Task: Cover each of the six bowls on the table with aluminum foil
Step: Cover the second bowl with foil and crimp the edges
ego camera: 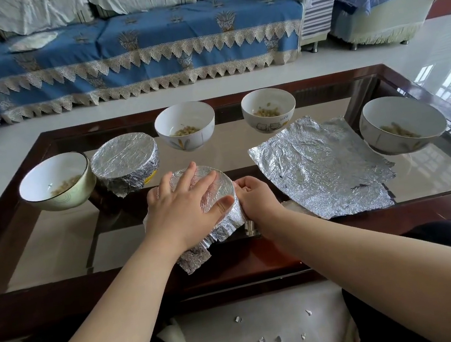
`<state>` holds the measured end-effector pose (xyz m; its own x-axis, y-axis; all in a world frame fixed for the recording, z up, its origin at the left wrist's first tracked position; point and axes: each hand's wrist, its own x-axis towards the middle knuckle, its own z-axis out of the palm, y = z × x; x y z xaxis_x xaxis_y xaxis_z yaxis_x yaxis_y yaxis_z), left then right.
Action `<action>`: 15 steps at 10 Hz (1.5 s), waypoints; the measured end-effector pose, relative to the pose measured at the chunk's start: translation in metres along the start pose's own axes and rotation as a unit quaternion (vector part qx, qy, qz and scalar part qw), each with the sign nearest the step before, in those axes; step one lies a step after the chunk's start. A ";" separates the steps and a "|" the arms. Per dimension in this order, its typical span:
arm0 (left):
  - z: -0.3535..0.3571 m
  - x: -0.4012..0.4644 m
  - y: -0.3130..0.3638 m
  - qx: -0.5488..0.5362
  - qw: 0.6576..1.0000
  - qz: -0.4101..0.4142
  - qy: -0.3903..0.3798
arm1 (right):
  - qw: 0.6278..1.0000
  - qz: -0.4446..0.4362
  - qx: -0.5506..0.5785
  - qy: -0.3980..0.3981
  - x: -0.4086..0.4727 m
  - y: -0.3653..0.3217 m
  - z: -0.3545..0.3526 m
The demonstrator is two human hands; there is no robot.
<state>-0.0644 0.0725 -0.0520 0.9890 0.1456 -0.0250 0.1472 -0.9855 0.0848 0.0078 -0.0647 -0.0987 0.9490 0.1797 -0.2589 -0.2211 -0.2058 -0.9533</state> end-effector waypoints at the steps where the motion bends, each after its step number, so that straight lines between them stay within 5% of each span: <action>1: 0.000 0.001 0.000 0.001 1.000 -0.002 -0.001 | 1.000 -0.002 0.014 -0.001 0.002 0.000 0.002; 6: -0.002 -0.002 0.013 -0.012 0.997 -0.072 -0.003 | 0.999 -0.038 0.013 0.035 -0.009 -0.002 -0.007; 9: -0.011 -0.007 0.021 -0.021 0.993 -0.111 -0.044 | 0.996 -0.058 0.039 -0.056 -0.024 -0.010 -0.009; 11: -0.020 -0.012 0.006 0.072 0.993 -0.092 -0.030 | 0.995 -0.031 0.031 -0.093 -0.016 -0.010 -0.009; 14: -0.004 -0.015 -0.002 0.025 0.998 -0.058 0.005 | 0.963 0.079 0.035 -0.257 -0.013 -0.026 -0.027; 15: 0.000 -0.016 -0.001 0.008 0.999 -0.044 0.000 | 0.945 0.116 0.141 -0.271 -0.011 -0.019 -0.023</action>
<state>-0.0805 0.0716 -0.0518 0.9722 0.2320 -0.0325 0.2337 -0.9701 0.0657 0.0070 -0.0845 -0.0739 0.6304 0.6431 -0.4348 -0.5321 -0.0499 -0.8452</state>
